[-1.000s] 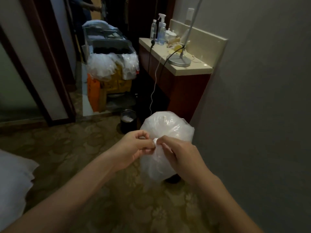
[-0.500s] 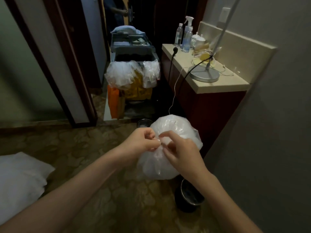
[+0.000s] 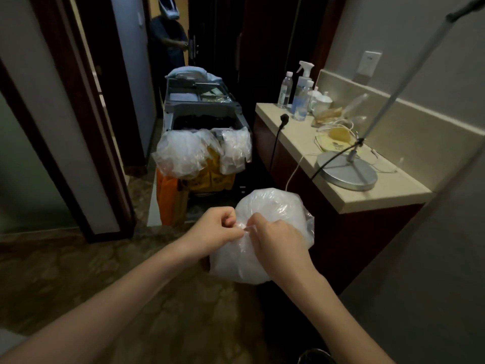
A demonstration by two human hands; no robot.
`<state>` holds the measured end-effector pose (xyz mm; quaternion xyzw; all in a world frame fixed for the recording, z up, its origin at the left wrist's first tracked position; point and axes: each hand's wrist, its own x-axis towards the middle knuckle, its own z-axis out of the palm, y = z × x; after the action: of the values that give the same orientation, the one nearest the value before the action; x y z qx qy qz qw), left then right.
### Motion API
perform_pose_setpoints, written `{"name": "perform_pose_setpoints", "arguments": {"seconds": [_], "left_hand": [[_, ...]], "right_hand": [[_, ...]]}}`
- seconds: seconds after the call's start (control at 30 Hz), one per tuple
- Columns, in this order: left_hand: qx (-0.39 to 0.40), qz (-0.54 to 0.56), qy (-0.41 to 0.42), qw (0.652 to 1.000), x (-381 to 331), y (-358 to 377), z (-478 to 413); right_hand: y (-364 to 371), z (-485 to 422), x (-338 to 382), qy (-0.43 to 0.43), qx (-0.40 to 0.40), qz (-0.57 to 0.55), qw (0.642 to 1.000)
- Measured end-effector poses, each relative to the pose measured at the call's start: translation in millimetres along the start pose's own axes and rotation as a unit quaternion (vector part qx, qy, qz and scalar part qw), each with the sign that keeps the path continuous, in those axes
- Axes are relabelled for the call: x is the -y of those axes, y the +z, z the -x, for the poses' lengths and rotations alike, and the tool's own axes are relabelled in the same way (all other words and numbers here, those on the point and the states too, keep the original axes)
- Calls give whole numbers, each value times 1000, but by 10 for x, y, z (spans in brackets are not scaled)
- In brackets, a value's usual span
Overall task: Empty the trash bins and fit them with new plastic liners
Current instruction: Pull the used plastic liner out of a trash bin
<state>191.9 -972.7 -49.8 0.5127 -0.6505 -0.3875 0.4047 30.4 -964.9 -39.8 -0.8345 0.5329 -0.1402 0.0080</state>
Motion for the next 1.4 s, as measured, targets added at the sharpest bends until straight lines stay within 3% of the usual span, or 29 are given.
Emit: {"name": "perform_pose_setpoints", "arguments": {"seconds": [0.27, 0.63, 0.83, 1.07, 1.4], "left_hand": [[-42, 9, 4, 999, 424, -1091, -1075], [-118, 51, -31, 991, 1174, -2089, -2019], [-143, 26, -43, 988, 1485, -2481, -2971], [-165, -29, -52, 985, 1796, -2960, -4371], [-156, -62, -41, 985, 2011, -3339, -5992]], "right_hand": [[196, -1497, 343, -27, -71, 3, 997], [819, -3070, 591, -64, -79, -35, 994], [1177, -4145, 386, -78, -120, -56, 988], [1524, -5732, -56, -111, -108, -86, 984], [1742, -7312, -614, -85, -103, -174, 976]]}}
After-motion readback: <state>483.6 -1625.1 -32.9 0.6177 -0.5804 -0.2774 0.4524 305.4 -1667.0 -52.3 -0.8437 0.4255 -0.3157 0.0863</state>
